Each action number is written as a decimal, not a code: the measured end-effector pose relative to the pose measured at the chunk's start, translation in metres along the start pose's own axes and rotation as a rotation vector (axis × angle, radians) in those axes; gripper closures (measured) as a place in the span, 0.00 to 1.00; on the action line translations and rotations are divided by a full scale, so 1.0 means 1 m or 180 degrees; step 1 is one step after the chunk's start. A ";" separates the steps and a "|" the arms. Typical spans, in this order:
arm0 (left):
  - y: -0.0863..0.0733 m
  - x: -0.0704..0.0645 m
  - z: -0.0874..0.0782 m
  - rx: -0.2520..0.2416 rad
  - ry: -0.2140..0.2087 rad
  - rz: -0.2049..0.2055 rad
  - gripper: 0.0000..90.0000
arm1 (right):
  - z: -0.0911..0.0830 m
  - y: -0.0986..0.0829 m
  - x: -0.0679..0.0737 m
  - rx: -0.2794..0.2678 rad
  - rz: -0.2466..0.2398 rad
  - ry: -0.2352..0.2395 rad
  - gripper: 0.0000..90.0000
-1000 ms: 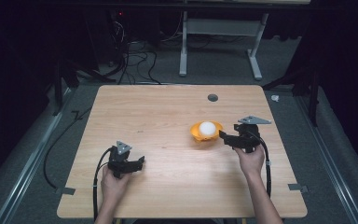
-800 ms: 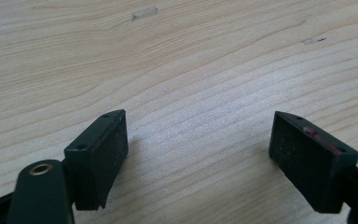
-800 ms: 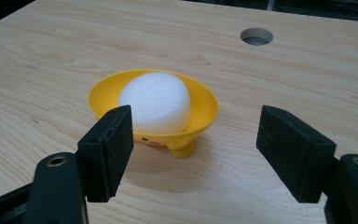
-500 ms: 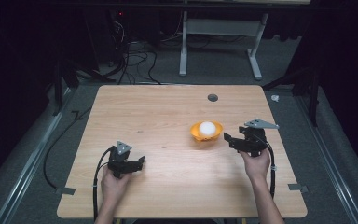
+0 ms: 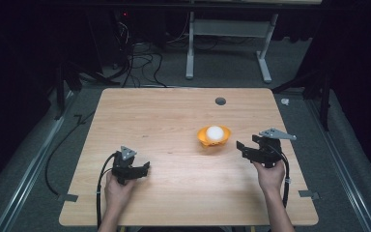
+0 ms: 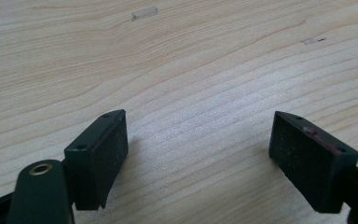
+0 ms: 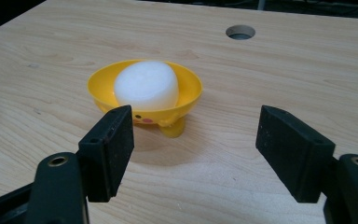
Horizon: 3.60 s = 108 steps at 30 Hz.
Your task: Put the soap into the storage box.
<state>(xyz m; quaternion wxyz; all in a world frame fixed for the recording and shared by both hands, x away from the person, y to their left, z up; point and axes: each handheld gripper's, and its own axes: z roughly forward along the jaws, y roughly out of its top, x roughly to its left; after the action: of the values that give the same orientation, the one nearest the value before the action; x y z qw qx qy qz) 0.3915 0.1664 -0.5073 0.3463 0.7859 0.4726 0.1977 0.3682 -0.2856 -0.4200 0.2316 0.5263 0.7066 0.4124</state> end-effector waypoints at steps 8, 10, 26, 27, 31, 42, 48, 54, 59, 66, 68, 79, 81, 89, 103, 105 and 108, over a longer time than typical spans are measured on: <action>0.000 0.000 0.000 -0.0001 0.0002 -0.0001 0.22 | -0.008 -0.006 0.002 -0.0090 -0.0013 -0.0007 0.33; 0.000 0.000 0.000 0.0000 0.0001 0.0001 0.22 | -0.009 -0.008 0.003 -0.0097 -0.0039 -0.0005 0.34; 0.000 0.000 0.000 0.0000 0.0002 0.0001 0.22 | -0.011 -0.026 0.010 -0.0071 -0.0010 0.0037 0.34; 0.000 0.000 0.000 0.0000 0.0002 0.0001 0.22 | -0.011 -0.027 0.011 -0.0061 0.0002 0.0038 0.34; 0.000 0.000 0.000 0.0000 0.0001 0.0002 0.22 | -0.010 -0.031 0.012 -0.0032 0.0019 0.0057 0.34; 0.000 0.000 0.000 0.0001 0.0001 0.0001 0.22 | -0.006 -0.040 0.016 0.0030 0.0022 0.0080 0.34; 0.000 0.000 0.000 0.0001 0.0002 0.0001 0.22 | -0.004 -0.044 0.019 0.0065 0.0032 0.0081 0.34; 0.000 0.000 0.000 0.0001 0.0001 0.0001 0.22 | -0.002 -0.047 0.022 0.0097 0.0017 0.0077 0.34; 0.000 0.000 0.000 0.0001 0.0001 0.0001 0.22 | 0.001 -0.050 0.024 0.0112 0.0017 0.0093 0.34; 0.000 0.000 0.000 0.0001 0.0001 0.0001 0.22 | 0.004 -0.051 0.027 0.0139 0.0006 0.0126 0.34; 0.000 0.000 0.000 0.0001 0.0001 0.0001 0.22 | 0.007 -0.052 0.029 0.0160 -0.0033 0.0134 0.34; 0.000 0.000 0.000 0.0000 0.0001 0.0001 0.22 | 0.017 -0.056 0.040 0.0263 -0.0123 0.0128 0.34; 0.000 0.000 0.000 0.0000 0.0001 0.0001 0.22 | 0.019 -0.056 0.041 0.0263 -0.0115 0.0122 0.35; 0.000 0.000 0.000 0.0000 0.0001 0.0000 0.22 | 0.028 -0.057 0.046 0.0329 -0.0170 0.0111 0.35; 0.000 0.000 0.000 -0.0001 0.0002 -0.0001 0.22 | 0.050 -0.056 0.051 0.0465 -0.0232 0.0193 0.36; 0.000 0.000 0.000 -0.0001 0.0002 0.0000 0.22 | 0.054 -0.056 0.052 0.0486 -0.0225 0.0205 0.36; 0.000 0.000 0.000 -0.0001 0.0001 -0.0001 0.22 | 0.060 -0.058 0.054 0.0539 -0.0232 0.0204 0.35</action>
<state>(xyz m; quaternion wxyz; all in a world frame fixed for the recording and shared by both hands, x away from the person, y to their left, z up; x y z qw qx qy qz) 0.3915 0.1664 -0.5073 0.3463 0.7858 0.4727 0.1979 0.3632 -0.2215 -0.4953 0.1786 0.5044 0.7646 0.3591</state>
